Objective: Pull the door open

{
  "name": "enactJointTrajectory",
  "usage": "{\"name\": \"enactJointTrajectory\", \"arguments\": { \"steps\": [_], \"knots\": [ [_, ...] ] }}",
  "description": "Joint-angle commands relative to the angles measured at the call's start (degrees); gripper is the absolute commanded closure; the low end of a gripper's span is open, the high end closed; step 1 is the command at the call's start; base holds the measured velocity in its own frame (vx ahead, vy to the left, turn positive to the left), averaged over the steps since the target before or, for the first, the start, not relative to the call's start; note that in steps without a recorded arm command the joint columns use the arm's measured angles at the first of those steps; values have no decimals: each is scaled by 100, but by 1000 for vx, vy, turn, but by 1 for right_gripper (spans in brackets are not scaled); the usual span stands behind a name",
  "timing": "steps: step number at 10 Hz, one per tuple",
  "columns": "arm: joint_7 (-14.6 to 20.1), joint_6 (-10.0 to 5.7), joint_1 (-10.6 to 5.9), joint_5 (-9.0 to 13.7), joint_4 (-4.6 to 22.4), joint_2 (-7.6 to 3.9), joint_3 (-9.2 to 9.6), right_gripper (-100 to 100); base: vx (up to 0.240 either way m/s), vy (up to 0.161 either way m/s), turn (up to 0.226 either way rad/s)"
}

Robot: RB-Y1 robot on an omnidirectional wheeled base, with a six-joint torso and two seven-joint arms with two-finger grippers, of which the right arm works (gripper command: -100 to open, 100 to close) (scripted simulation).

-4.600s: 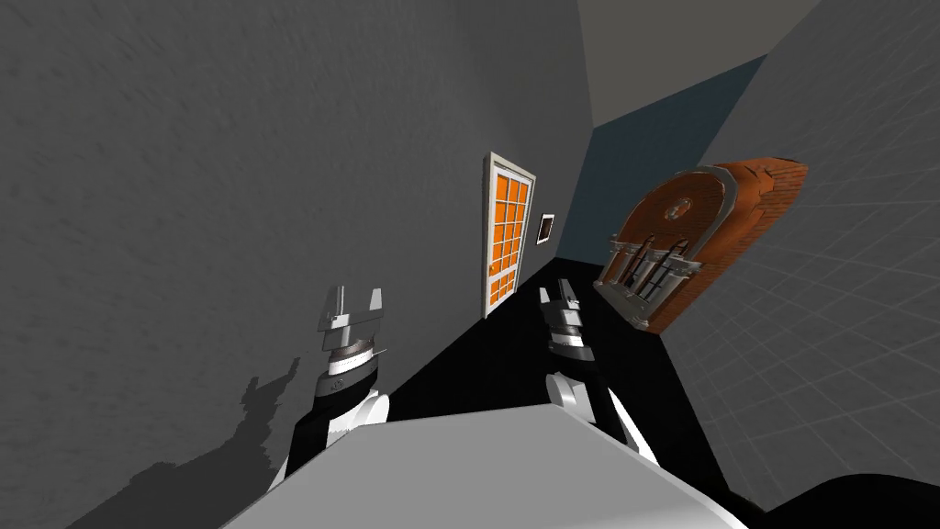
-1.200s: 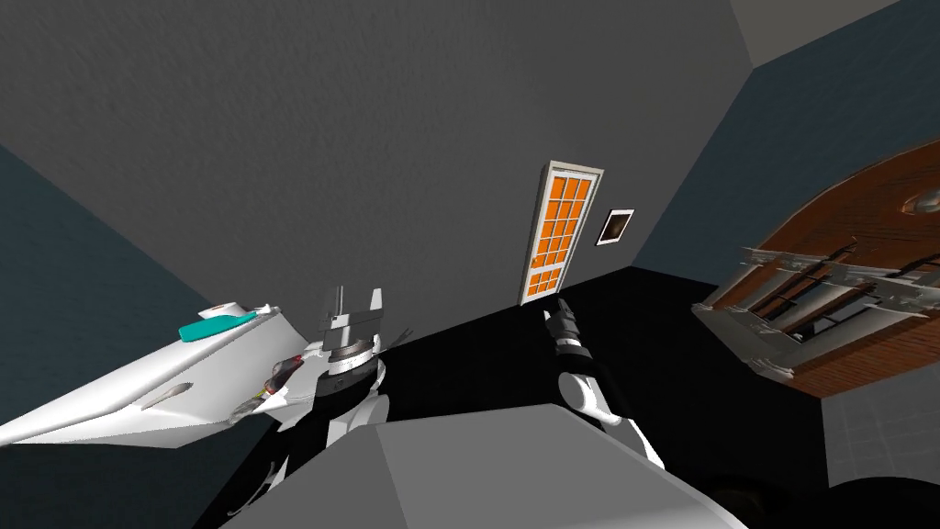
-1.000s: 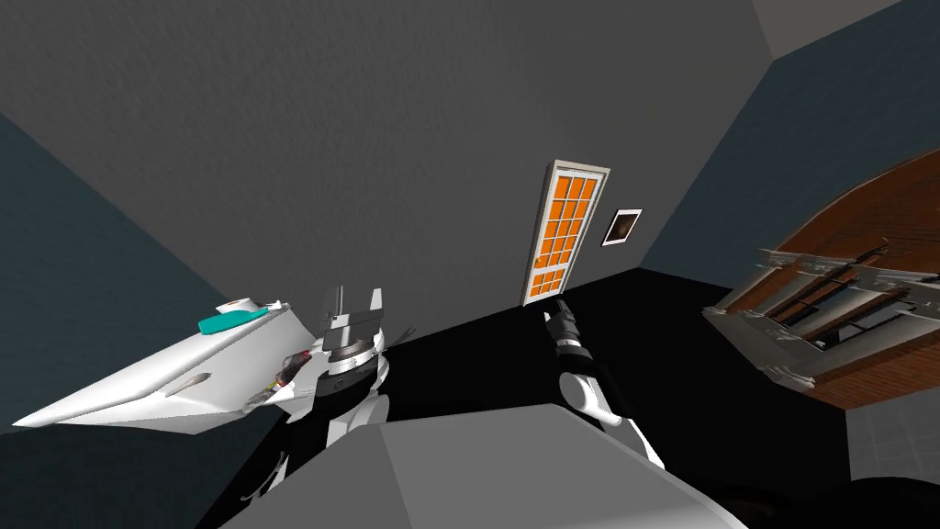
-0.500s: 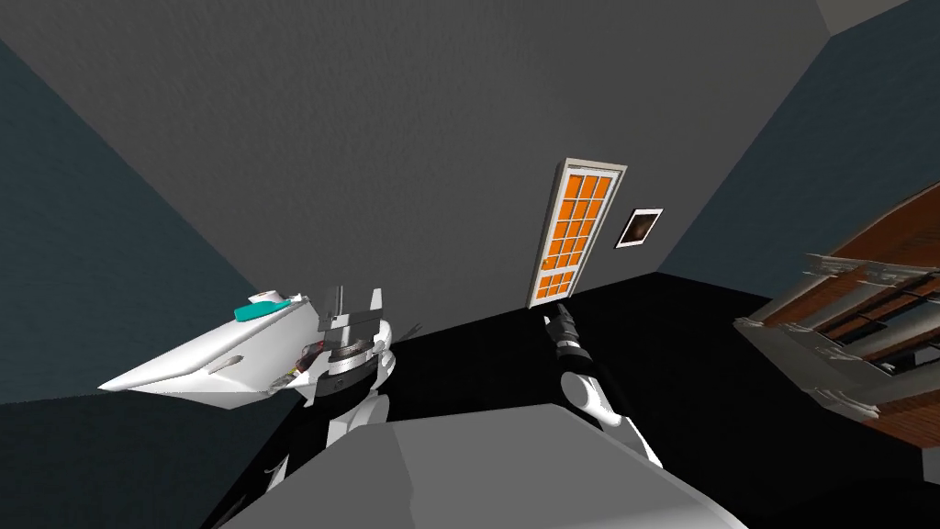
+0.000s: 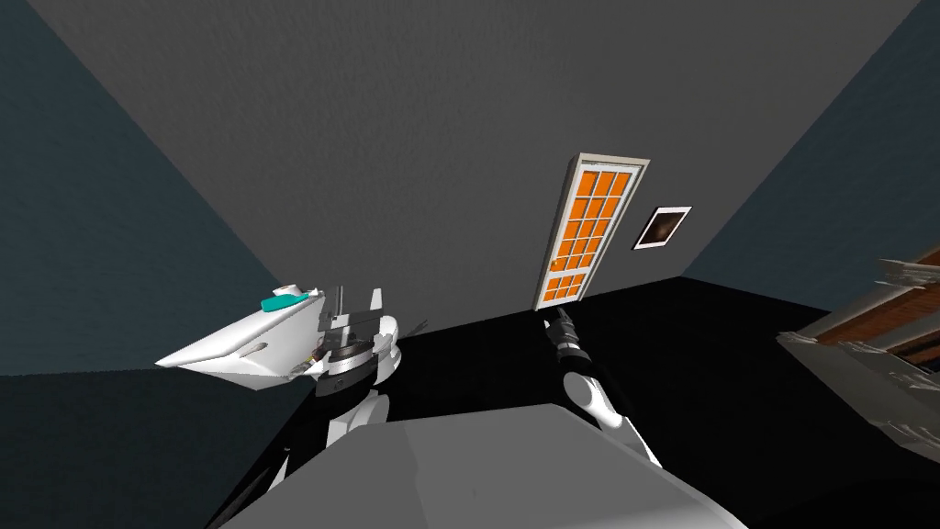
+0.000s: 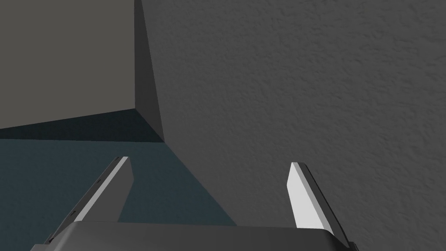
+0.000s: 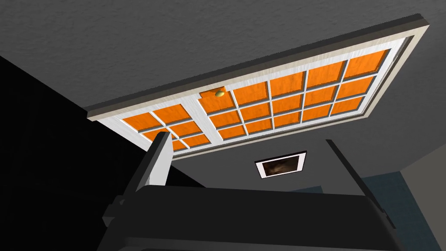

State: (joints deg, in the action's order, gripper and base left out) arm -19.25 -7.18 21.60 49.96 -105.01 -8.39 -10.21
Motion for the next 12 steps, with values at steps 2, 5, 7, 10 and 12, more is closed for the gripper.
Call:
{"name": "enactJointTrajectory", "arguments": {
  "steps": [2,5,7,10,12],
  "knots": [
    [-159,156,-31,312,128,-19,-59,-100,4,-3,97],
    [-344,326,-70,680,291,-36,-119,-100,11,-18,103],
    [-469,442,-97,929,402,-46,-159,-100,27,-41,111],
    [-658,615,-137,1303,568,-60,-220,-100,25,-37,100],
    [-783,731,-164,1552,679,-70,-260,-100,20,-32,94]
  ]
}}
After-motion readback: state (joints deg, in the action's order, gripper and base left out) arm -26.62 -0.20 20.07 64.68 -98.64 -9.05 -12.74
